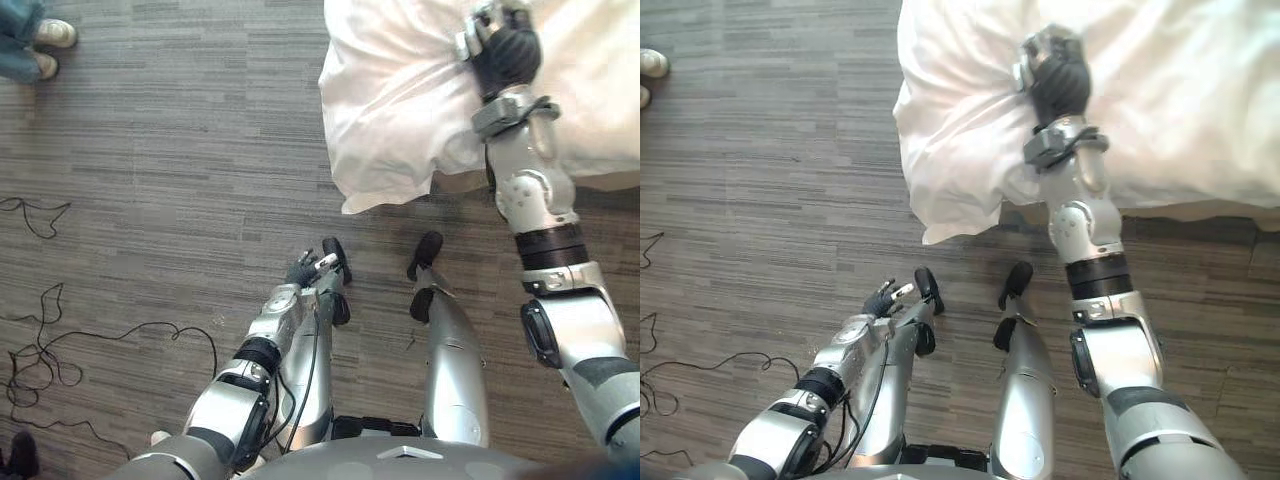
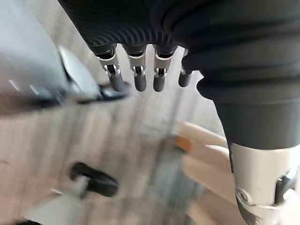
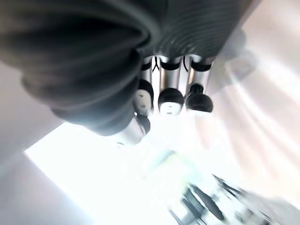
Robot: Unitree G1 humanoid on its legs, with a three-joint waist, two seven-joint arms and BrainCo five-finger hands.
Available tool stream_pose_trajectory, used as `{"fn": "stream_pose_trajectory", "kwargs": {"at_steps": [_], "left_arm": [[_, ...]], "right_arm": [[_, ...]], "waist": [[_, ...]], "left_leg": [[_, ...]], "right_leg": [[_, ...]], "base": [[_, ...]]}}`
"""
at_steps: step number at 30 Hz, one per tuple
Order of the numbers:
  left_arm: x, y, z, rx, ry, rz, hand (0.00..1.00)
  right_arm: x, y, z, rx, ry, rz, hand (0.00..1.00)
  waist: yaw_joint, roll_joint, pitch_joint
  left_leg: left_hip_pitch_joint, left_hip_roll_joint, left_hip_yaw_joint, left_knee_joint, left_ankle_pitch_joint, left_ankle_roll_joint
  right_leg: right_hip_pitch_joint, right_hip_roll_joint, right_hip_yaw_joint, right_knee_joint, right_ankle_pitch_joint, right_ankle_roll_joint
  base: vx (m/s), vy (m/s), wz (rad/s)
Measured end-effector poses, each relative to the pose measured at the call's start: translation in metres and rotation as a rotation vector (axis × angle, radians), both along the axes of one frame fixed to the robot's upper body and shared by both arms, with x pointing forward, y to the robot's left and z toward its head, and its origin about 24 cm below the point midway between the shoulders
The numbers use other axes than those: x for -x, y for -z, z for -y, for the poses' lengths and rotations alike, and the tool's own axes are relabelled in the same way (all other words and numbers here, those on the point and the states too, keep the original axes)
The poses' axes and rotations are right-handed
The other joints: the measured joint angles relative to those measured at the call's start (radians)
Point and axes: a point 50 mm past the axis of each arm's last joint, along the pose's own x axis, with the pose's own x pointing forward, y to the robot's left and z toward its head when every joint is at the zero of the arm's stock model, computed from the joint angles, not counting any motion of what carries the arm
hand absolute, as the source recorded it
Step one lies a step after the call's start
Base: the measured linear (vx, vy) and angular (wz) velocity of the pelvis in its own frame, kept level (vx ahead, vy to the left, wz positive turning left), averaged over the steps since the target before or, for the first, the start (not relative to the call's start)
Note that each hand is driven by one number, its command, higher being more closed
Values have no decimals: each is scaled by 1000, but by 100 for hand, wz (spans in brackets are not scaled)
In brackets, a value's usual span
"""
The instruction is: Tidy the bed and pick cloth on bed and put in laundry
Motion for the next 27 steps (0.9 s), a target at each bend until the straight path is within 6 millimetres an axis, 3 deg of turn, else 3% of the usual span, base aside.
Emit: {"fn": "stream_pose_trajectory", "kwargs": {"at_steps": [3,5,8,9,10,11,14,17,18,21,22,24,27], "left_arm": [[-5,-12,-18,55,-103,41,0],[-5,-18,-50,131,-228,68,0],[-5,-24,-79,166,-306,84,0],[-5,-25,-82,168,-308,87,0],[-4,-27,-86,177,-305,97,0],[-2,-26,-90,182,-293,99,0],[12,-12,-95,216,-290,72,0],[40,22,-85,247,-262,-25,0],[61,44,-77,259,-260,-103,0],[103,79,-57,274,-272,-269,0],[112,85,-54,277,-281,-299,0],[149,106,-51,306,-362,-420,0],[181,122,-42,302,-389,-539,0]], "right_arm": [[33,44,60,-117,145,-32,100],[73,94,103,-200,239,-89,100],[121,142,127,-231,324,-173,100],[129,149,129,-226,331,-192,100],[141,161,130,-214,324,-225,100],[153,175,128,-208,314,-261,0],[170,209,120,-243,330,-364,0],[202,258,112,-258,387,-591,0],[217,282,105,-229,413,-734,0],[237,324,81,-183,449,-1009,0],[239,330,75,-166,444,-1058,0],[239,355,44,-49,355,-1234,0],[246,371,25,65,268,-1356,0]], "waist": [[-18,-25,9],[-52,-64,18],[-93,-91,24],[-95,-94,22],[-97,-99,20],[-99,-113,9],[-105,-139,-32],[-106,-147,-113],[-107,-138,-163],[-105,-105,-230],[-104,-100,-243],[-78,-85,-302],[-62,-55,-331]], "left_leg": [[-7,31,20,59,-49,-3],[12,54,45,100,-87,-2],[97,75,69,136,-130,-12],[121,79,77,137,-137,-13],[163,85,85,136,-147,-19],[209,87,98,127,-156,-24],[297,88,129,80,-158,-34],[406,65,172,-31,-127,-53],[456,47,191,-95,-108,-62],[563,16,212,-169,-79,-84],[574,12,210,-167,-79,-84],[613,1,138,-143,-85,-78],[654,-7,69,-130,-115,-78]], "right_leg": [[2,17,21,3,-4,5],[12,24,38,20,-13,15],[72,28,53,59,-27,9],[91,31,57,60,-30,10],[128,39,69,59,-39,18],[165,44,78,55,-54,13],[242,63,83,6,-58,11],[327,79,97,-69,-49,11],[365,86,105,-105,-44,14],[437,102,137,-153,-37,16],[445,106,154,-162,-35,18],[472,128,255,-202,-14,24],[504,139,329,-244,4,38]], "base": [[66,35,-36],[120,44,-43],[129,50,-32],[125,48,-28],[132,38,-26],[121,20,-26],[96,-26,-21],[132,7,-19],[159,38,-17],[185,61,-29],[140,46,-67],[136,-13,-110],[72,24,-92]]}}
